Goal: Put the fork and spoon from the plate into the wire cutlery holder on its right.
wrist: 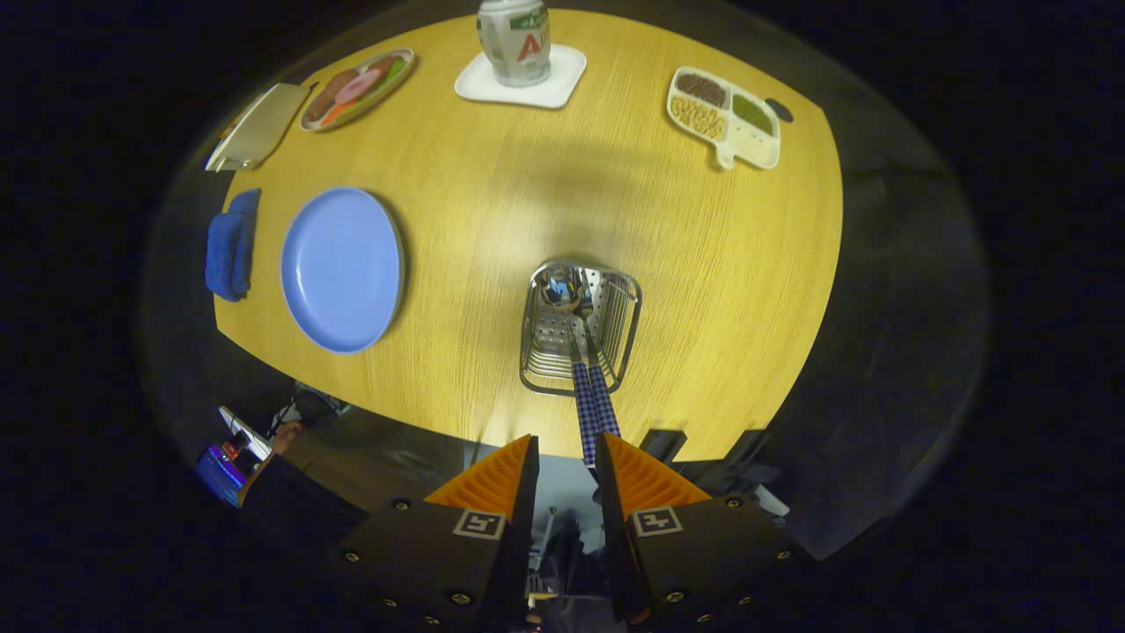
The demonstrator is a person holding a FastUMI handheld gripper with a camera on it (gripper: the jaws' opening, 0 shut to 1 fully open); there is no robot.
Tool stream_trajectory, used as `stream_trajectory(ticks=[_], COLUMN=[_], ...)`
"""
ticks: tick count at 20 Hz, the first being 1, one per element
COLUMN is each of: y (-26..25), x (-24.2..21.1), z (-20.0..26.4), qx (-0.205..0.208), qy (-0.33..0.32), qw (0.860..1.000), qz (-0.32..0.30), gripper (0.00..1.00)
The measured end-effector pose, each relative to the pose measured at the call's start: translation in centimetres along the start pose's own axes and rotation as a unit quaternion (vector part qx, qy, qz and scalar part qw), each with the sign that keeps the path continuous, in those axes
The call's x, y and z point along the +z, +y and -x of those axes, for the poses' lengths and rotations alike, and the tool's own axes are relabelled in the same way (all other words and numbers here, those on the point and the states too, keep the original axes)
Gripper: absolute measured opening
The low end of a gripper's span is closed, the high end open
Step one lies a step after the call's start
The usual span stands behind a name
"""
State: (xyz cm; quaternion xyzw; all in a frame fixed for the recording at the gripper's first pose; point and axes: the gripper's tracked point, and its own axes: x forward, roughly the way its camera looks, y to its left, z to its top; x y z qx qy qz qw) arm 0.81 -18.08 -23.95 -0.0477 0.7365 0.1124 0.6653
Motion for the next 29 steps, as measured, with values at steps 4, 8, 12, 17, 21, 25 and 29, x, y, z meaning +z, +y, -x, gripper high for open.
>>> stream_trajectory(ticks=[4,8,12,17,21,25,29], y=[4.5,7.2,11.7,15.9,18.4,21.4,25.3], x=[-0.7,0.8,1.1,-0.6,-0.5,0.6,0.6], z=[3.6,7.8,12.6,18.6,19.1,20.1,19.6], qx=[0.020,-0.014,-0.015,-0.028,-0.062,-0.057,-0.046], qy=[-0.156,-0.344,-0.506,-0.669,-0.698,-0.744,-0.748], qw=[0.988,0.938,0.861,0.740,0.710,0.664,0.661], qz=[-0.012,-0.028,-0.046,-0.064,-0.063,-0.052,-0.034], gripper=[0.38,0.38,0.38,0.38,0.90,0.98,0.97])
